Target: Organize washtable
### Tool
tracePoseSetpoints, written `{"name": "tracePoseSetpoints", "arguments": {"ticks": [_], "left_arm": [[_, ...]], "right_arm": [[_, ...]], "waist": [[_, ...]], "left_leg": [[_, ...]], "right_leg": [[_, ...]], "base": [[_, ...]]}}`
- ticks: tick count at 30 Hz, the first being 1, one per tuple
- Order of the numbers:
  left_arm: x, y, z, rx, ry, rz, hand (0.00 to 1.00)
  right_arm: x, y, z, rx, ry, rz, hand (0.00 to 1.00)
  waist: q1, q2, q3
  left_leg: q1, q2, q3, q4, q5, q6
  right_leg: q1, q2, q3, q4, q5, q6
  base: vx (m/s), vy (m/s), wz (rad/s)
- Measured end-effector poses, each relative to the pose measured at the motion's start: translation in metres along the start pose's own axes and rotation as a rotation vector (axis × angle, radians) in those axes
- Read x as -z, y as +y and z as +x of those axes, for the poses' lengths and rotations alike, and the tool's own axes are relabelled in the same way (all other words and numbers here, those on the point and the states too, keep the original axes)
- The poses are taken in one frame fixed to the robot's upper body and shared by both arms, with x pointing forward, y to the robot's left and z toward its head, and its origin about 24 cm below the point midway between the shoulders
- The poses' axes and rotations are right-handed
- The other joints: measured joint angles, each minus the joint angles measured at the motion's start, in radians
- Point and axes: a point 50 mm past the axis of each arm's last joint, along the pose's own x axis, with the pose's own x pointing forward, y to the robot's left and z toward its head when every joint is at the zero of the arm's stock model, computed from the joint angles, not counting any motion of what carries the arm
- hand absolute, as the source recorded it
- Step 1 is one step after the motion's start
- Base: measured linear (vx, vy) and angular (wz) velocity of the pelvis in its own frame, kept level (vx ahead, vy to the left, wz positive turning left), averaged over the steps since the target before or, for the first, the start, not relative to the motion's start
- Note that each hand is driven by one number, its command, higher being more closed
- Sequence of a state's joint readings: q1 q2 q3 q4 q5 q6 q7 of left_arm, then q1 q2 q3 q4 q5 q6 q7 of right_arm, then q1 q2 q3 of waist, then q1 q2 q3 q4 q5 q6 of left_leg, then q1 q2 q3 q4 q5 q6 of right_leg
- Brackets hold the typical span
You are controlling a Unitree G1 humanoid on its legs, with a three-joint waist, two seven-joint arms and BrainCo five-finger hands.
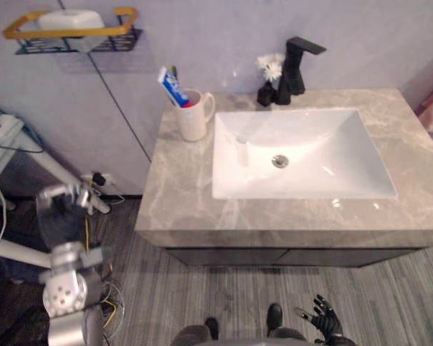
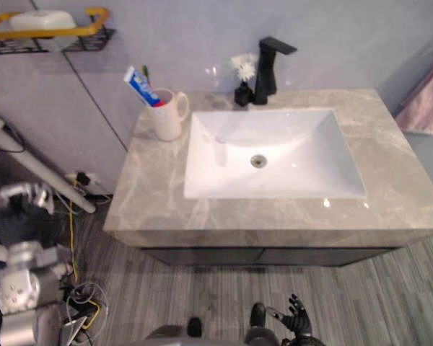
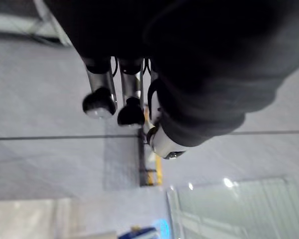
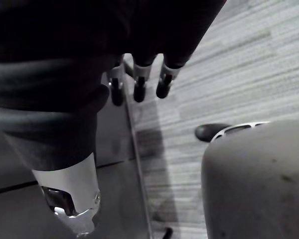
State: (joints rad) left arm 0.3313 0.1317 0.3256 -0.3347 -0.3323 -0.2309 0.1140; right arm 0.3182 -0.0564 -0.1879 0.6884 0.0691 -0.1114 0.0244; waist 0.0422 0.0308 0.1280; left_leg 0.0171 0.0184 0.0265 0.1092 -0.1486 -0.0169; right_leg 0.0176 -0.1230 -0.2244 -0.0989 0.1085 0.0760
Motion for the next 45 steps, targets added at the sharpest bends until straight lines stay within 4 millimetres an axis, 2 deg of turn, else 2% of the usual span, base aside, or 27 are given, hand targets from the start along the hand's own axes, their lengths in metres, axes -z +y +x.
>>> {"name": "tracePoseSetpoints", "arguments": {"ticks": [3,5,6,8,9,11,15,19,21,26,33,40,41,43,45], "left_arm": [[0.023,0.008,-0.016,-0.071,0.114,-0.009,0.0],[0.044,0.015,-0.037,-0.142,0.238,-0.002,0.0],[0.049,0.015,-0.041,-0.152,0.266,-0.007,0.0],[0.076,0.015,-0.063,-0.183,0.42,-0.021,0.0],[0.08,0.014,-0.065,-0.182,0.437,-0.022,0.0],[0.111,0.008,-0.087,-0.149,0.614,-0.017,0.0],[0.156,-0.01,-0.123,-0.053,0.886,0.007,0.0],[0.178,-0.016,-0.152,-0.008,1.061,0.048,0.0],[0.185,-0.014,-0.168,-0.01,1.142,0.065,0.0],[0.194,-0.006,-0.175,-0.006,1.214,0.107,0.0],[0.2,-0.003,-0.17,0.029,1.237,0.16,0.0],[0.203,-0.007,-0.164,0.088,1.233,0.197,0.0],[0.203,-0.008,-0.162,0.096,1.227,0.2,0.0],[0.203,-0.011,-0.157,0.113,1.215,0.21,0.0],[0.204,-0.014,-0.143,0.163,1.182,0.247,0.0]], "right_arm": [[0.0,0.004,0.0,-0.007,-0.003,0.007,0.0],[0.0,0.01,-0.001,-0.027,-0.004,0.002,0.0],[-0.001,0.011,-0.001,-0.03,-0.008,0.003,0.0],[-0.008,0.018,-0.002,-0.051,-0.044,-0.002,0.0],[-0.008,0.018,-0.002,-0.053,-0.046,-0.002,0.0],[-0.013,0.026,-0.002,-0.083,-0.065,-0.019,0.0],[-0.014,0.031,-0.001,-0.09,-0.069,-0.013,0.0],[-0.016,0.031,0.001,-0.07,-0.074,-0.01,0.0],[-0.007,0.03,0.001,-0.055,-0.033,-0.011,0.0],[0.009,0.033,0.003,-0.055,0.055,-0.007,0.0],[0.01,0.035,0.01,-0.055,0.088,-0.012,0.0],[0.001,0.042,0.017,-0.097,0.076,-0.074,0.0],[-0.003,0.044,0.019,-0.111,0.064,-0.109,0.0],[-0.013,0.05,0.023,-0.136,0.036,-0.144,0.0],[-0.02,0.053,0.025,-0.144,0.012,-0.155,0.0]], "waist": [[0.006,-0.005,-0.005],[0.004,-0.012,-0.029],[0.004,-0.013,-0.029],[0.004,-0.011,-0.041],[0.004,-0.011,-0.043],[0.005,-0.014,-0.056],[0.003,-0.022,-0.066],[-0.001,-0.028,-0.071],[0.0,-0.036,-0.078],[0.0,-0.04,-0.079],[-0.003,-0.05,-0.069],[-0.003,-0.058,-0.043],[-0.001,-0.059,-0.031],[-0.002,-0.053,-0.011],[-0.005,-0.071,0.036]], "left_leg": [[0.013,-0.002,-0.021,-0.006,0.008,-0.001],[0.024,-0.001,-0.041,-0.006,0.008,-0.001],[0.028,-0.001,-0.049,-0.007,0.008,-0.001],[0.031,0.005,-0.052,-0.006,0.008,-0.001],[0.032,0.006,-0.052,-0.006,0.008,-0.001],[0.038,0.013,-0.047,-0.007,0.01,-0.005],[0.055,0.018,-0.047,-0.025,0.018,-0.016],[0.062,0.021,-0.043,-0.037,0.021,-0.022],[0.068,0.025,-0.041,-0.043,0.023,-0.025],[0.089,0.035,-0.031,-0.07,0.03,-0.036],[0.101,0.036,-0.014,-0.077,0.03,-0.036],[0.099,0.03,0.002,-0.078,0.028,-0.033],[0.09,0.029,0.002,-0.069,0.024,-0.027],[0.054,0.019,-0.012,-0.036,0.017,-0.017],[0.008,-0.021,-0.1,0.018,0.015,-0.012]], "right_leg": [[0.028,-0.005,-0.035,0.0,-0.006,0.001],[0.051,-0.012,-0.068,0.0,-0.022,0.002],[0.059,-0.013,-0.077,0.002,-0.026,0.002],[0.055,-0.02,-0.103,0.048,-0.055,0.003],[0.056,-0.02,-0.105,0.05,-0.057,0.003],[0.068,-0.02,-0.119,0.05,-0.056,0.009],[0.086,-0.017,-0.131,0.042,-0.059,0.01],[0.087,-0.014,-0.128,0.035,-0.059,0.01],[0.092,-0.008,-0.126,0.023,-0.058,0.01],[0.1,0.009,-0.112,0.002,-0.052,0.006],[0.098,0.014,-0.088,-0.001,-0.049,0.005],[0.079,0.015,-0.059,0.001,-0.042,0.007],[0.066,0.011,-0.057,0.016,-0.048,0.009],[0.001,-0.012,-0.061,0.133,-0.103,0.013],[-0.084,-0.077,-0.068,0.377,-0.216,0.02]], "base": [[-0.02,-0.02,0.37],[-0.01,-0.006,0.28],[-0.01,-0.007,0.33],[-0.02,-0.014,0.31],[0.0,-0.008,0.24],[0.01,-0.009,0.13],[0.01,-0.011,0.08],[0.01,-0.001,-0.02],[0.04,-0.008,-0.04],[0.02,-0.02,-0.08],[-0.02,0.007,-0.1],[-0.04,0.007,-0.13],[-0.03,0.031,-0.01],[-0.03,0.048,0.25],[-0.03,0.011,1.06]]}}
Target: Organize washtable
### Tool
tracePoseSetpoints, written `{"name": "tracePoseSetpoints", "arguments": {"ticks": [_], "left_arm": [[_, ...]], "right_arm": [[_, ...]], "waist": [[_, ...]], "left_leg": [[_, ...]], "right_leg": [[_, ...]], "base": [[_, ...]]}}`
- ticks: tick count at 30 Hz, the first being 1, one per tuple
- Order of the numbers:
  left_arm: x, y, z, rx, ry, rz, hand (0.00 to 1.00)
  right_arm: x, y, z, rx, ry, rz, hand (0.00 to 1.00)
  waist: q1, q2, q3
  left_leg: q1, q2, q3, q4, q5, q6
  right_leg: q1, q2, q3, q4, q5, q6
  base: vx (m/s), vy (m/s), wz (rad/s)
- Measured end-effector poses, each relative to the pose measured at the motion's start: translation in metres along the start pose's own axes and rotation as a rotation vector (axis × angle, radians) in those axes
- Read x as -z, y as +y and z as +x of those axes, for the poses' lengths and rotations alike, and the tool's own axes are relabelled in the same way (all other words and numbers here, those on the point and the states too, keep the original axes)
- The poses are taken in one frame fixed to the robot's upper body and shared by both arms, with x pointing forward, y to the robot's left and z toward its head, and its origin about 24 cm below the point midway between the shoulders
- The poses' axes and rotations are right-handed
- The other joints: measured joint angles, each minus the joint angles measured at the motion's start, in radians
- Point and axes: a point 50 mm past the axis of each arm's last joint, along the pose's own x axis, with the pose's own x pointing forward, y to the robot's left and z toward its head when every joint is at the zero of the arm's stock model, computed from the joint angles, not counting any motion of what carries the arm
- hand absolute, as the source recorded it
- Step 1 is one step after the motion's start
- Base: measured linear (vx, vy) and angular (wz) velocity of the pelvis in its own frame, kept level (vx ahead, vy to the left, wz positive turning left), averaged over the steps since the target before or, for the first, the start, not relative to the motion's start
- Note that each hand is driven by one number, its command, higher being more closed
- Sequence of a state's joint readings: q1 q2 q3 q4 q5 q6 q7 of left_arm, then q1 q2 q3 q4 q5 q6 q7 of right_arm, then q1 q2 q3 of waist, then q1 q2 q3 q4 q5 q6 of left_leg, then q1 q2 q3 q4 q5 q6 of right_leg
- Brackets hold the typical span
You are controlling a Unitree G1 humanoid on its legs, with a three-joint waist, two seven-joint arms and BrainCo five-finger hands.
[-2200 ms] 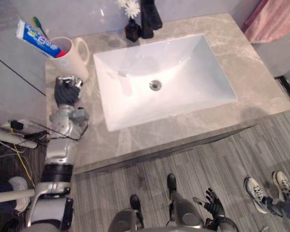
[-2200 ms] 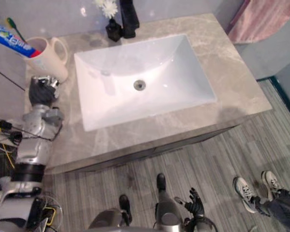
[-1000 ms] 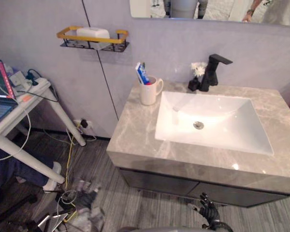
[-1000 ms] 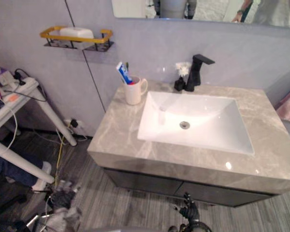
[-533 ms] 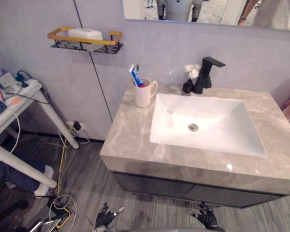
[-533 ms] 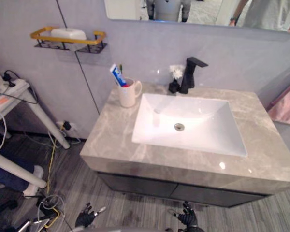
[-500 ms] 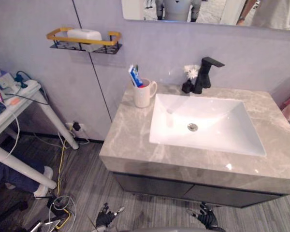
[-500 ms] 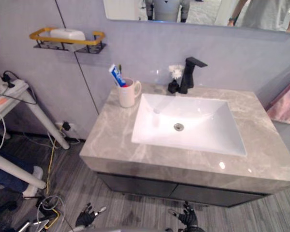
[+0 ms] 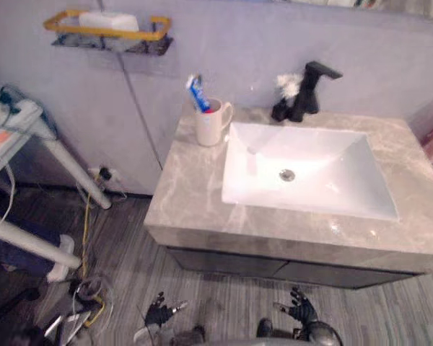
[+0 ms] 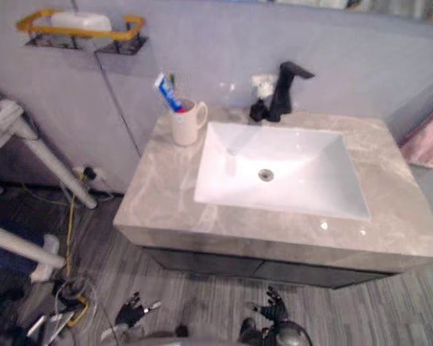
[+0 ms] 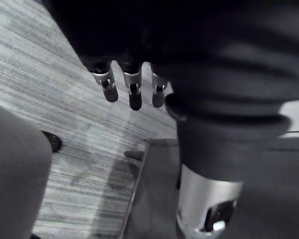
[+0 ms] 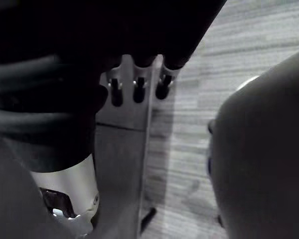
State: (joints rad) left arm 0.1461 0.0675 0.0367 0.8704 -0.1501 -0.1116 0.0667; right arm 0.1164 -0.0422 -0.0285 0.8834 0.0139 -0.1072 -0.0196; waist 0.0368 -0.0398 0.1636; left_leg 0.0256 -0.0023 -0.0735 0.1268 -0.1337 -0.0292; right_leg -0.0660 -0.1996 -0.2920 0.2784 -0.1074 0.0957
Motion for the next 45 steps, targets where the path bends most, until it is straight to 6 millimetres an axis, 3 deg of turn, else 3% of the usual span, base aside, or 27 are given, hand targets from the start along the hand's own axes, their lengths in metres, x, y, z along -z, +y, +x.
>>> {"name": "tracePoseSetpoints", "arguments": {"ticks": [3,5,7,10,12,13,14,16,17,18,19,20,21,23,25,27,28,29,31,34,37,40,42,44,45], "left_arm": [[-0.005,0.002,0.002,0.0,-0.014,0.02,0.0],[-0.016,-0.002,0.005,0.012,-0.045,0.053,0.0],[-0.025,-0.012,0.008,0.035,-0.067,0.072,0.0],[-0.028,-0.015,0.008,0.033,-0.081,0.104,0.0],[-0.034,-0.022,0.009,0.037,-0.101,0.092,0.0],[-0.035,-0.023,0.009,0.037,-0.104,0.09,0.0],[-0.035,-0.031,0.009,0.047,-0.1,0.078,0.0],[-0.035,-0.041,0.009,0.078,-0.103,0.095,0.0],[-0.035,-0.045,0.008,0.092,-0.101,0.1,0.0],[-0.035,-0.051,0.008,0.114,-0.103,0.114,0.0],[-0.034,-0.053,0.008,0.121,-0.098,0.121,0.0],[-0.036,-0.059,0.009,0.143,-0.097,0.141,0.0],[-0.037,-0.066,0.009,0.166,-0.101,0.156,0.0],[-0.037,-0.07,0.008,0.185,-0.103,0.178,0.0],[-0.035,-0.07,0.009,0.189,-0.094,0.199,0.0],[-0.038,-0.064,0.01,0.18,-0.103,0.228,0.0],[-0.038,-0.063,0.011,0.181,-0.101,0.239,0.0],[-0.037,-0.063,0.011,0.184,-0.094,0.24,0.0],[-0.033,-0.061,0.01,0.192,-0.08,0.25,0.0],[-0.033,-0.06,0.011,0.195,-0.082,0.273,0.0],[-0.03,-0.053,0.011,0.181,-0.071,0.283,0.0],[-0.031,-0.051,0.011,0.193,-0.073,0.286,0.0],[-0.033,-0.053,0.009,0.201,-0.09,0.282,0.0],[-0.029,-0.048,0.009,0.192,-0.078,0.289,0.0],[-0.029,-0.044,0.009,0.184,-0.076,0.296,0.0]], "right_arm": [[-0.001,0.005,-0.001,-0.022,-0.01,-0.032,0.0],[-0.009,0.018,-0.003,-0.061,-0.055,-0.036,0.0],[-0.018,0.024,-0.002,-0.081,-0.09,-0.044,0.0],[-0.022,0.043,-0.004,-0.138,-0.114,-0.044,0.0],[-0.031,0.049,-0.001,-0.163,-0.138,-0.063,0.0],[-0.034,0.049,0.0,-0.164,-0.146,-0.068,0.0],[-0.041,0.047,0.003,-0.161,-0.161,-0.087,0.0],[-0.04,0.045,0.003,-0.159,-0.16,-0.099,0.0],[-0.035,0.041,0.004,-0.148,-0.137,-0.109,0.0],[-0.034,0.037,0.006,-0.138,-0.123,-0.121,0.0],[-0.034,0.035,0.006,-0.132,-0.12,-0.122,0.0],[-0.033,0.03,0.008,-0.112,-0.108,-0.116,0.0],[-0.032,0.024,0.009,-0.097,-0.101,-0.115,0.0],[-0.03,0.019,0.008,-0.08,-0.094,-0.113,0.0],[-0.031,0.013,0.009,-0.065,-0.093,-0.112,0.0],[-0.033,0.016,0.01,-0.067,-0.099,-0.089,0.0],[-0.034,0.018,0.011,-0.066,-0.098,-0.074,0.0],[-0.033,0.017,0.011,-0.059,-0.091,-0.066,0.0],[-0.03,0.016,0.011,-0.054,-0.081,-0.045,0.0],[-0.031,0.019,0.011,-0.059,-0.08,-0.043,0.0],[-0.025,0.023,0.011,-0.07,-0.051,-0.046,0.0],[-0.024,0.026,0.011,-0.08,-0.049,-0.053,0.0],[-0.021,0.02,0.01,-0.071,-0.041,-0.068,0.0],[-0.028,0.021,0.011,-0.075,-0.064,-0.07,0.0],[-0.03,0.023,0.011,-0.084,-0.071,-0.078,0.0]], "waist": [[0.007,-0.011,0.006],[0.005,-0.029,0.001],[0.038,-0.01,0.008],[0.059,-0.014,0.004],[0.085,-0.018,0.001],[0.092,-0.017,0.001],[0.086,0.011,0.006],[0.072,0.03,0.01],[0.068,0.036,0.014],[0.059,0.054,0.022],[0.052,0.054,0.023],[0.047,0.044,0.026],[0.034,0.04,0.029],[0.027,0.044,0.027],[0.018,0.064,0.023],[0.002,0.036,0.026],[0.002,0.031,0.034],[0.002,0.033,0.035],[0.003,0.014,0.036],[0.0,0.016,0.037],[0.006,0.014,0.036],[0.0,-0.005,0.041],[-0.009,-0.004,0.044],[-0.022,0.019,0.044],[-0.022,0.017,0.043]], "left_leg": [[-0.051,-0.033,-0.11,0.05,0.0,0.0],[-0.138,-0.072,-0.246,0.111,-0.002,-0.005],[-0.169,-0.073,-0.326,0.138,0.003,-0.017],[-0.184,-0.082,-0.414,0.139,0.023,-0.047],[-0.206,-0.083,-0.445,0.12,0.039,-0.077],[-0.209,-0.078,-0.447,0.107,0.044,-0.086],[-0.212,-0.052,-0.466,0.088,0.057,-0.097],[-0.212,0.008,-0.422,0.043,0.108,-0.105],[-0.215,0.055,-0.333,0.009,0.147,-0.083],[-0.219,0.118,-0.208,-0.02,0.151,-0.027],[-0.223,0.142,-0.148,-0.031,0.135,-0.006],[-0.252,0.161,-0.009,-0.004,0.132,0.001],[-0.278,0.15,0.096,0.064,0.135,-0.005],[-0.271,0.134,0.206,0.196,0.136,0.005],[-0.273,0.137,0.32,0.22,0.127,0.031],[-0.253,0.094,0.322,0.1,0.18,0.03],[-0.22,0.099,0.388,0.152,0.087,0.047],[-0.196,0.096,0.398,0.138,0.068,0.049],[-0.138,0.032,0.406,0.02,0.125,0.064],[-0.131,0.005,0.406,-0.033,0.147,0.077],[-0.115,-0.019,0.405,-0.06,0.147,0.081],[-0.132,-0.064,0.41,-0.035,0.11,0.119],[-0.133,-0.087,0.346,-0.008,0.079,0.15],[-0.132,-0.051,0.297,-0.008,0.077,0.151],[-0.118,-0.038,0.267,-0.015,0.073,0.147]], "right_leg": [[-0.054,-0.013,0.15,0.162,-0.052,-0.01],[-0.061,-0.018,0.24,0.216,-0.105,-0.016],[-0.059,-0.007,0.245,0.224,-0.111,-0.025],[-0.023,0.004,0.279,0.226,-0.165,-0.029],[0.003,0.009,0.257,0.177,-0.224,0.01],[0.012,0.011,0.245,0.154,-0.246,0.012],[0.021,0.03,0.212,0.15,-0.259,0.02],[0.038,0.058,0.154,0.165,-0.268,-0.001],[0.053,0.074,0.115,0.167,-0.264,-0.027],[0.068,0.092,0.072,0.141,-0.248,-0.054],[0.075,0.091,0.047,0.122,-0.238,-0.062],[0.081,0.072,0.002,0.092,-0.217,-0.068],[0.096,0.05,-0.042,0.062,-0.197,-0.063],[0.113,0.024,-0.097,0.041,-0.18,-0.051],[0.117,0.035,-0.138,0.046,-0.177,-0.043],[0.145,0.02,-0.181,-0.048,-0.14,-0.025],[0.171,0.012,-0.203,-0.072,-0.118,-0.011],[0.188,0.011,-0.204,-0.073,-0.114,-0.003],[0.206,-0.007,-0.185,-0.128,-0.095,0.018],[0.196,-0.014,-0.164,-0.143,-0.084,0.036],[0.198,-0.036,-0.156,-0.139,-0.089,0.051],[0.166,-0.092,-0.166,-0.06,-0.14,0.082],[0.106,-0.137,-0.123,0.153,-0.144,0.042],[0.03,-0.094,-0.084,0.221,-0.181,-0.013],[-0.002,-0.073,-0.084,0.221,-0.193,0.003]], "base": [[0.0,-0.028,1.45],[-0.01,-0.175,1.92],[-0.02,-0.196,1.37],[-0.06,-0.23,1.0],[-0.14,-0.236,0.48],[-0.19,-0.24,0.43],[-0.2,-0.233,0.65],[-0.19,-0.221,0.88],[-0.22,-0.245,0.86],[-0.21,-0.225,0.85],[-0.17,-0.152,0.9],[-0.08,-0.047,1.09],[-0.05,-0.028,1.12],[-0.02,0.01,0.87],[-0.03,0.034,1.05],[-0.05,0.123,1.08],[0.04,0.196,0.59],[0.07,0.185,0.3],[0.0,0.132,0.07],[-0.06,0.104,0.11],[-0.06,0.09,0.04],[0.03,0.092,0.2],[0.12,0.023,0.45],[0.15,0.057,0.56],[0.17,0.042,0.57]]}}
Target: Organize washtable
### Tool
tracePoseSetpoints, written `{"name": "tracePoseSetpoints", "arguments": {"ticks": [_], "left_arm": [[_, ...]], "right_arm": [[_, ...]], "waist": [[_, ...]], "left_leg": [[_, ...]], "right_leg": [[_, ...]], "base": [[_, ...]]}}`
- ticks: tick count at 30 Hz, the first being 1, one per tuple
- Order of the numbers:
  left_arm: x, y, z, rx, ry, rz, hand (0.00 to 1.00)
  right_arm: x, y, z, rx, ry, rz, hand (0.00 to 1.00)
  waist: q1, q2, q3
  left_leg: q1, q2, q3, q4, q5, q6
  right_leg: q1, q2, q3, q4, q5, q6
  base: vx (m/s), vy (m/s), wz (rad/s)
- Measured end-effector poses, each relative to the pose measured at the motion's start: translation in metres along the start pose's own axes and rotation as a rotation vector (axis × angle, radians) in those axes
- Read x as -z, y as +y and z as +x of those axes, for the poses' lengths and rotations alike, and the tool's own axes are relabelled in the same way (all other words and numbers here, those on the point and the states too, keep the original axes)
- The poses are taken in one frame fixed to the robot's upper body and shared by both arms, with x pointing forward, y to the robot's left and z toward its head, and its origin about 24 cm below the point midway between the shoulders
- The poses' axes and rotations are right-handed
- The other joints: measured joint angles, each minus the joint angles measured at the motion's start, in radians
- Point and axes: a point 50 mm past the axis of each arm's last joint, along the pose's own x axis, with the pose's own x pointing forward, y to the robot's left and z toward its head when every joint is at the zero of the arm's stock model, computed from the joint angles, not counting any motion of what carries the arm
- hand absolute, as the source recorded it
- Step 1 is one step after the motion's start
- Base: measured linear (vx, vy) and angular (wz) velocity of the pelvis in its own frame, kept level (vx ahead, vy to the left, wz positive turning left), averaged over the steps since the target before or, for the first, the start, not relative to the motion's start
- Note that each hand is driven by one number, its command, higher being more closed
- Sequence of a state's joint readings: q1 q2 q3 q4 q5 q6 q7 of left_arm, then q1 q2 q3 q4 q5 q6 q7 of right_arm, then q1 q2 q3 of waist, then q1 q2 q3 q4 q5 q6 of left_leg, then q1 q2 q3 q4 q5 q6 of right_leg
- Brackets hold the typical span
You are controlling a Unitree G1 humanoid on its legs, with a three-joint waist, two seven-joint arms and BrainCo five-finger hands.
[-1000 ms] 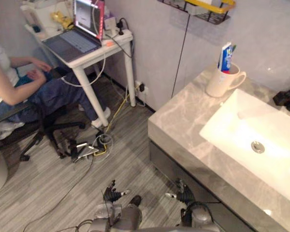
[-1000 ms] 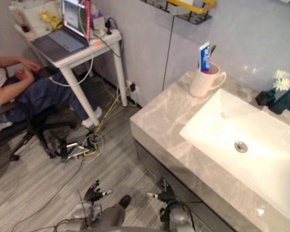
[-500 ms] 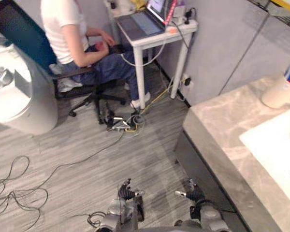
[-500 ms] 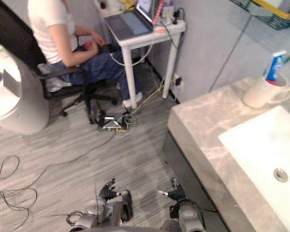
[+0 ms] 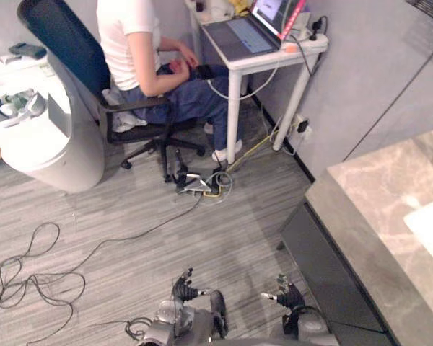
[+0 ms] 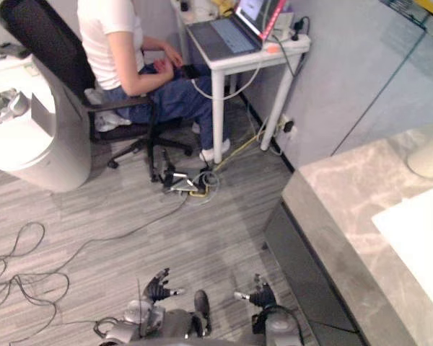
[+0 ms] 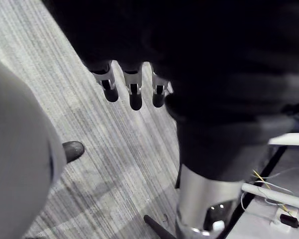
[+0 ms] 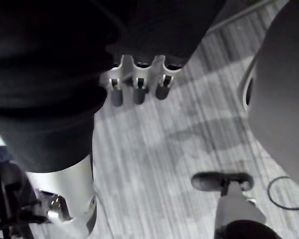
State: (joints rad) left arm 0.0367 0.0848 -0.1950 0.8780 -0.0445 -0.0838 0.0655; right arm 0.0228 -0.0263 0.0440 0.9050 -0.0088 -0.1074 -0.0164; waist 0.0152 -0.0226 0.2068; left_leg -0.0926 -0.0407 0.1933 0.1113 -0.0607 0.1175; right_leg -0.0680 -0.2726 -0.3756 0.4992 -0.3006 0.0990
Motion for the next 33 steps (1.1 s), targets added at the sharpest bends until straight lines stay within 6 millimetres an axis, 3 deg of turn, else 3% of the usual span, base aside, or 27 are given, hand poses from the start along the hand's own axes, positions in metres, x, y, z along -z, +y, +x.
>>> {"name": "tracePoseSetpoints", "arguments": {"ticks": [3,4,7,9,12,13,14,16,17,19,22,23,24,27,29,32,33], "left_arm": [[0.001,0.0,0.0,-0.001,0.005,-0.002,0.0],[0.002,-0.001,0.0,0.0,0.009,-0.003,0.0],[0.005,-0.001,0.0,-0.001,0.023,-0.002,0.0],[0.007,0.0,0.001,-0.003,0.036,0.0,0.0],[0.007,0.007,0.001,-0.035,0.03,-0.027,0.0],[0.005,0.016,0.001,-0.067,0.02,-0.031,0.0],[0.004,0.013,0.002,-0.072,0.016,-0.05,0.0],[0.005,0.004,0.001,-0.059,0.018,-0.081,0.0],[0.005,0.002,0.001,-0.053,0.016,-0.081,0.0],[0.003,-0.006,0.001,-0.026,0.009,-0.08,0.0],[0.001,-0.021,0.001,0.014,0.009,-0.093,0.0],[0.001,-0.018,0.001,0.016,0.005,-0.086,0.0],[0.001,-0.016,0.001,0.017,0.002,-0.078,0.0],[0.004,-0.014,0.0,0.013,0.012,-0.061,0.0],[0.01,-0.008,-0.002,-0.003,0.03,-0.052,0.0],[0.015,0.003,-0.003,-0.027,0.047,-0.029,0.0],[0.018,0.006,-0.004,-0.034,0.057,-0.024,0.0]], "right_arm": [[-0.001,0.002,0.0,-0.01,-0.004,-0.011,0.0],[-0.003,0.002,0.001,-0.012,-0.013,-0.013,0.0],[-0.008,0.001,0.001,-0.008,-0.033,-0.01,0.0],[-0.01,0.001,0.001,-0.007,-0.045,-0.009,0.0],[-0.009,0.002,0.0,-0.014,-0.048,-0.004,0.0],[-0.014,0.006,0.001,-0.028,-0.06,0.0,0.0],[-0.02,0.002,0.004,-0.023,-0.07,-0.012,0.0],[-0.032,-0.01,0.007,0.002,-0.109,-0.031,0.0],[-0.032,-0.013,0.007,0.01,-0.11,-0.038,0.0],[-0.029,-0.017,0.005,0.02,-0.106,-0.042,0.0],[-0.022,-0.02,0.003,0.034,-0.092,-0.043,0.0],[-0.02,-0.017,0.002,0.03,-0.089,-0.034,0.0],[-0.018,-0.014,0.002,0.028,-0.085,-0.024,0.0],[-0.013,-0.011,0.0,0.027,-0.072,0.007,0.0],[-0.01,-0.003,-0.001,0.012,-0.063,0.024,0.0],[-0.008,0.006,-0.001,-0.006,-0.056,0.039,0.0],[-0.007,0.006,-0.001,-0.008,-0.052,0.037,0.0]], "waist": [[0.002,0.007,0.004],[0.001,0.016,0.01],[-0.002,0.018,0.011],[-0.006,0.017,0.01],[-0.008,-0.004,-0.001],[-0.003,-0.031,0.002],[0.001,0.0,0.008],[-0.005,0.047,0.012],[-0.005,0.053,0.013],[-0.02,0.055,0.013],[-0.036,0.067,0.007],[-0.028,0.043,0.012],[-0.031,0.037,0.01],[-0.032,0.038,0.009],[-0.053,0.039,0.008],[-0.047,0.014,0.003],[-0.051,0.01,0.0]], "left_leg": [[0.04,0.007,-0.069,-0.007,-0.016,-0.009],[0.059,0.009,-0.107,-0.003,-0.027,-0.016],[0.093,0.008,-0.251,0.015,-0.055,-0.059],[0.094,-0.004,-0.365,0.036,-0.071,-0.085],[0.047,-0.03,-0.5,0.116,-0.099,-0.133],[0.01,-0.035,-0.487,0.144,-0.124,-0.168],[-0.009,0.001,-0.474,0.154,-0.135,-0.177],[-0.053,0.135,-0.239,0.15,-0.119,-0.211],[-0.029,0.186,-0.1,0.119,-0.096,-0.235],[0.01,0.221,0.052,0.094,-0.093,-0.231],[0.047,0.213,0.239,0.067,-0.046,-0.194],[0.049,0.198,0.277,0.03,-0.002,-0.184],[0.052,0.179,0.324,-0.021,0.035,-0.168],[0.069,0.141,0.338,-0.108,0.095,-0.156],[0.103,0.113,0.315,-0.187,0.132,-0.143],[0.125,0.096,0.272,-0.204,0.14,-0.144],[0.124,0.092,0.256,-0.204,0.14,-0.144]], "right_leg": [[-0.064,0.04,0.042,-0.019,0.005,0.012],[-0.101,0.064,0.092,-0.051,0.018,0.032],[-0.186,0.123,0.26,-0.167,0.107,0.063],[-0.207,0.131,0.335,-0.189,0.143,0.07],[-0.212,0.108,0.313,-0.207,0.211,0.03],[-0.207,0.08,0.272,-0.227,0.308,-0.008],[-0.21,0.095,0.23,-0.219,0.316,-0.014],[-0.177,0.125,0.13,-0.258,0.294,-0.044],[-0.153,0.127,0.084,-0.263,0.281,-0.063],[-0.101,0.122,0.002,-0.288,0.269,-0.078],[-0.035,0.11,-0.122,-0.331,0.264,-0.074],[-0.02,0.092,-0.163,-0.344,0.264,-0.071],[0.006,0.083,-0.214,-0.37,0.272,-0.062],[0.056,0.061,-0.308,-0.396,0.29,-0.039],[0.114,0.061,-0.38,-0.408,0.292,-0.036],[0.154,0.058,-0.386,-0.414,0.295,-0.034],[0.158,0.058,-0.343,-0.401,0.294,-0.036]], "base": [[0.21,0.007,0.73],[0.24,-0.015,0.98],[0.31,-0.086,1.24],[0.39,-0.229,1.77],[0.37,-0.357,2.33],[0.26,-0.388,1.97],[0.27,-0.439,1.76],[0.18,-0.372,1.25],[0.13,-0.305,1.13],[0.06,-0.155,1.06],[0.02,-0.056,1.39],[0.0,0.022,1.23],[-0.01,0.062,1.19],[-0.02,0.113,1.06],[-0.03,0.157,0.99],[-0.01,0.083,0.46],[-0.01,0.091,0.48]]}}
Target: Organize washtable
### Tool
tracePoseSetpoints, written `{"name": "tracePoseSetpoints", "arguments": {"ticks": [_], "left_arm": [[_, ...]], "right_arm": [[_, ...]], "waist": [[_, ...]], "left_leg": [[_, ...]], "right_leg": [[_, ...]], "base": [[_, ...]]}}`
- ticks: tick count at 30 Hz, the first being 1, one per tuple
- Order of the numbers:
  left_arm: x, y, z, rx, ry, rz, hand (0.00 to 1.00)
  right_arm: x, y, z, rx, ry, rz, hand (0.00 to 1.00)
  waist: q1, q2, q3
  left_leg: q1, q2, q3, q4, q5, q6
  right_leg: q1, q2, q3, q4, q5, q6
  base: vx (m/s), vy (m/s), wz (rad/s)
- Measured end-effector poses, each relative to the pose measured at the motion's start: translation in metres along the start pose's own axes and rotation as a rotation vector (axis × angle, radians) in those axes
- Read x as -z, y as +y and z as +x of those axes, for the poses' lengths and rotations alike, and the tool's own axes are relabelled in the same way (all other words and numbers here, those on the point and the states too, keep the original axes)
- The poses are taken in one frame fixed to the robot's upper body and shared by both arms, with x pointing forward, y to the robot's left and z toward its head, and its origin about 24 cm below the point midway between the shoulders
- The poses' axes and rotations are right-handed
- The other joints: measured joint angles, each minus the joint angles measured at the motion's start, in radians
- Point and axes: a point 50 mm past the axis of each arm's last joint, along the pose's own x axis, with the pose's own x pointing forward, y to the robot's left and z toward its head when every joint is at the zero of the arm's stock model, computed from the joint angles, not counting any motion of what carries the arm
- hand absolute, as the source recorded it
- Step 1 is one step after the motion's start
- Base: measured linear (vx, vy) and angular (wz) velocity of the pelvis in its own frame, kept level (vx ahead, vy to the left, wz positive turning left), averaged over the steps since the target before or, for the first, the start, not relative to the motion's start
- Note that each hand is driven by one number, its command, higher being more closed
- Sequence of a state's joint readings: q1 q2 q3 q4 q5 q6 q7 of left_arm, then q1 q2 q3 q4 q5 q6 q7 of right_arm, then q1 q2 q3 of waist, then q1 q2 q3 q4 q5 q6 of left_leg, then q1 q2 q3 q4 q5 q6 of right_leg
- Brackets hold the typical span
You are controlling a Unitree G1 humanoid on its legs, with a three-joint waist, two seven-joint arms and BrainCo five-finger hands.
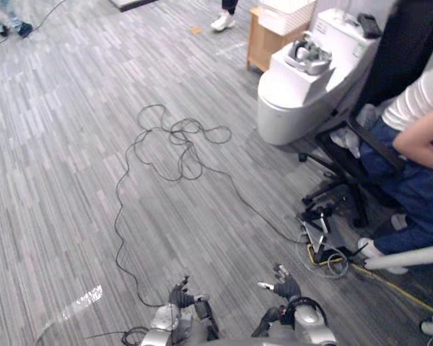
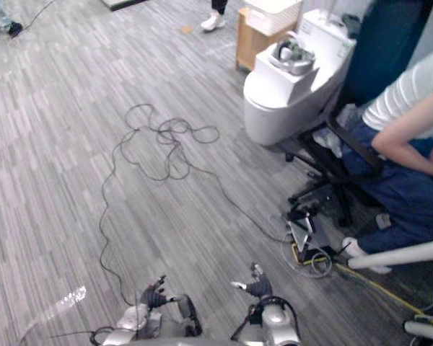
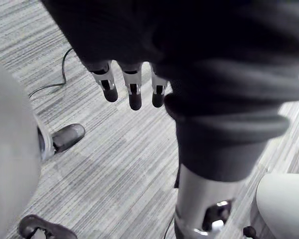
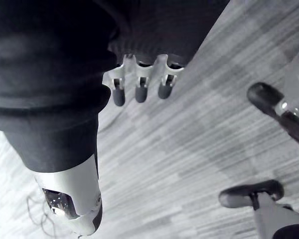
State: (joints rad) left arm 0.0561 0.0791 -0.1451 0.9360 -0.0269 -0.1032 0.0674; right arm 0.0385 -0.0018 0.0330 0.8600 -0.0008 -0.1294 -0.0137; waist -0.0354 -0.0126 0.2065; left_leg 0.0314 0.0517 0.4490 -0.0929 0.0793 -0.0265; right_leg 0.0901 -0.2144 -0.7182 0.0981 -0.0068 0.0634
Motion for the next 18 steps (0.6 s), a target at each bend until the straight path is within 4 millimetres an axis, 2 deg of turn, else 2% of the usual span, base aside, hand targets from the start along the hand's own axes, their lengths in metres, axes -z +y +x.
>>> {"name": "tracePoseSetpoints", "arguments": {"ticks": [2,3,4,5,6,7,11,13,15,17,18], "left_arm": [[0.004,0.007,-0.001,-0.014,0.01,0.01,0.0],[0.007,0.012,-0.002,-0.026,0.02,0.018,0.0],[0.009,0.016,-0.002,-0.038,0.028,0.018,0.0],[0.013,0.026,-0.003,-0.071,0.053,0.004,0.0],[0.015,0.034,-0.003,-0.1,0.06,-0.015,0.0],[0.015,0.034,-0.003,-0.104,0.06,-0.019,0.0],[0.021,0.028,-0.004,-0.109,0.087,-0.068,0.0],[0.021,0.028,-0.004,-0.11,0.09,-0.069,0.0],[0.022,0.035,-0.005,-0.135,0.088,-0.09,0.0],[0.021,0.038,-0.005,-0.14,0.083,-0.09,0.0],[0.02,0.039,-0.005,-0.144,0.081,-0.093,0.0]], "right_arm": [[0.0,-0.001,0.0,0.003,0.0,-0.003,0.0],[0.003,-0.001,-0.002,0.003,0.008,0.0,0.0],[0.004,0.0,-0.002,-0.003,0.01,0.001,0.0],[0.007,0.003,-0.003,-0.018,0.017,0.002,0.0],[0.01,0.004,-0.005,-0.024,0.028,0.004,0.0],[0.01,0.004,-0.004,-0.026,0.026,0.002,0.0],[0.01,0.001,-0.003,-0.026,0.035,-0.015,0.0],[0.01,-0.001,-0.003,-0.019,0.036,-0.017,0.0],[0.011,-0.002,-0.004,-0.017,0.04,-0.017,0.0],[0.012,-0.002,-0.004,-0.016,0.041,-0.016,0.0],[0.016,-0.003,-0.006,-0.014,0.05,-0.016,0.0]], "waist": [[-0.002,-0.007,-0.003],[-0.003,-0.006,-0.001],[-0.004,-0.013,-0.002],[-0.004,-0.05,-0.01],[0.0,-0.084,-0.015],[0.003,-0.083,-0.014],[-0.005,-0.043,-0.013],[-0.004,-0.044,-0.012],[-0.001,-0.061,-0.009],[-0.005,-0.076,-0.002],[-0.005,-0.073,0.0]], "left_leg": [[0.001,-0.001,-0.058,0.004,0.001,0.003],[-0.006,0.011,-0.092,0.004,0.005,0.012],[-0.01,0.009,-0.108,0.003,0.009,0.017],[-0.016,-0.01,-0.134,0.002,0.014,0.022],[-0.015,-0.038,-0.152,-0.001,0.028,0.015],[-0.015,-0.038,-0.153,-0.001,0.031,0.014],[-0.016,-0.03,-0.16,-0.01,0.042,0.006],[-0.016,-0.03,-0.16,-0.01,0.039,0.003],[-0.021,-0.054,-0.157,-0.002,0.012,0.029],[-0.019,-0.085,-0.176,-0.004,0.003,0.041],[-0.017,-0.091,-0.203,-0.009,-0.006,0.049]], "right_leg": [[-0.039,0.003,0.262,0.099,-0.036,-0.06],[-0.085,0.02,0.449,0.155,-0.092,-0.078],[-0.09,0.036,0.534,0.156,-0.121,-0.069],[-0.085,0.048,0.61,0.124,-0.13,-0.054],[-0.052,0.026,0.599,0.101,-0.161,0.004],[-0.05,0.026,0.596,0.099,-0.164,0.009],[-0.038,0.032,0.588,0.063,-0.17,0.046],[-0.032,0.033,0.588,0.051,-0.17,0.05],[-0.042,-0.003,0.579,0.072,-0.205,0.085],[-0.04,-0.029,0.562,0.11,-0.207,0.105],[-0.05,-0.041,0.558,0.156,-0.206,0.11]], "base": [[0.0,0.099,0.67],[0.0,-0.016,0.66],[-0.02,-0.108,0.79],[0.0,-0.121,0.9],[0.0,-0.102,0.74],[-0.01,-0.09,0.4],[-0.06,-0.06,-0.05],[-0.02,0.006,-0.01],[0.03,0.081,0.11],[0.09,0.066,0.28],[0.15,0.082,0.39]]}}
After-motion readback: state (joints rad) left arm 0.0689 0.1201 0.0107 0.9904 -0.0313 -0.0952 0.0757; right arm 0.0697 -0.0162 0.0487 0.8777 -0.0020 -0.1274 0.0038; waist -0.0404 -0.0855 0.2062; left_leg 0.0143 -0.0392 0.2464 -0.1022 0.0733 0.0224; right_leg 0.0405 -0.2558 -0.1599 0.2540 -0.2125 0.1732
